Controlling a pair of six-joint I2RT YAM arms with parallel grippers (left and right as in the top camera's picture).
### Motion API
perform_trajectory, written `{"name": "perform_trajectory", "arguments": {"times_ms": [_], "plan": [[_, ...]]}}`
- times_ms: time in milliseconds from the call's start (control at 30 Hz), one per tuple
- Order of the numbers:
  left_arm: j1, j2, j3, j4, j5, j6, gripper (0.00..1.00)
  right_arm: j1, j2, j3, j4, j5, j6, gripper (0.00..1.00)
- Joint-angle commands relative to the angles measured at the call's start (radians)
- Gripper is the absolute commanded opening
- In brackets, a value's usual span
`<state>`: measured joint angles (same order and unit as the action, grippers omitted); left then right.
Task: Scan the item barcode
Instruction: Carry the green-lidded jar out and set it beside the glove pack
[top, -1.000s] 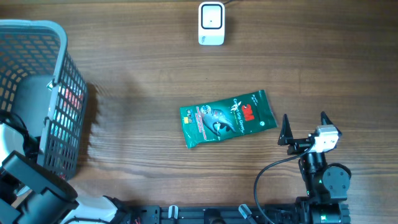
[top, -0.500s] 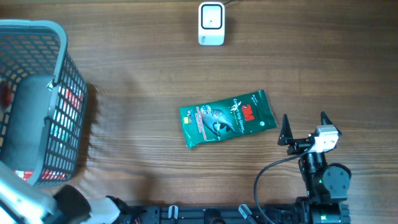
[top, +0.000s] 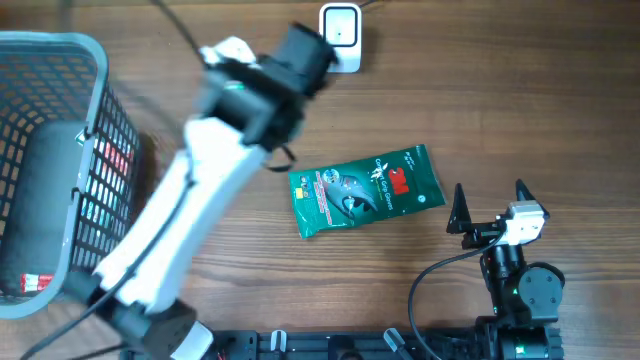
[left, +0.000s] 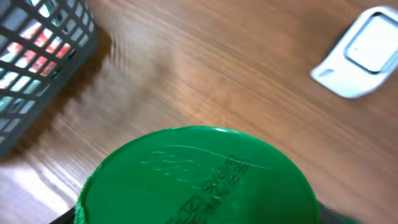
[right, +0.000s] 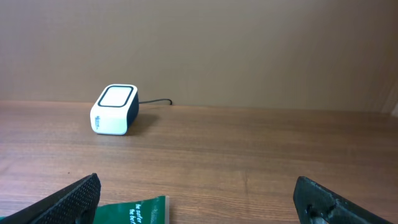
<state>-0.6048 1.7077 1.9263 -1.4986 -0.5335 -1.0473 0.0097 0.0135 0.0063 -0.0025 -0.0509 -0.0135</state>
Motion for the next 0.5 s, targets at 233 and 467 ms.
{"name": "perform_trajectory", "arguments": {"times_ms": [233,467], "plan": [[-0.066,0.2,-0.494,0.3,-0.569,-0.562,0.39,-0.002,-0.006,-0.001,0.003,0.006,-0.011,1.0],[-0.066,0.365,-0.613,0.579,-0.757,-0.47,0.43,-0.002,-0.006,-0.001,0.003,0.006,-0.011,1.0]]}}
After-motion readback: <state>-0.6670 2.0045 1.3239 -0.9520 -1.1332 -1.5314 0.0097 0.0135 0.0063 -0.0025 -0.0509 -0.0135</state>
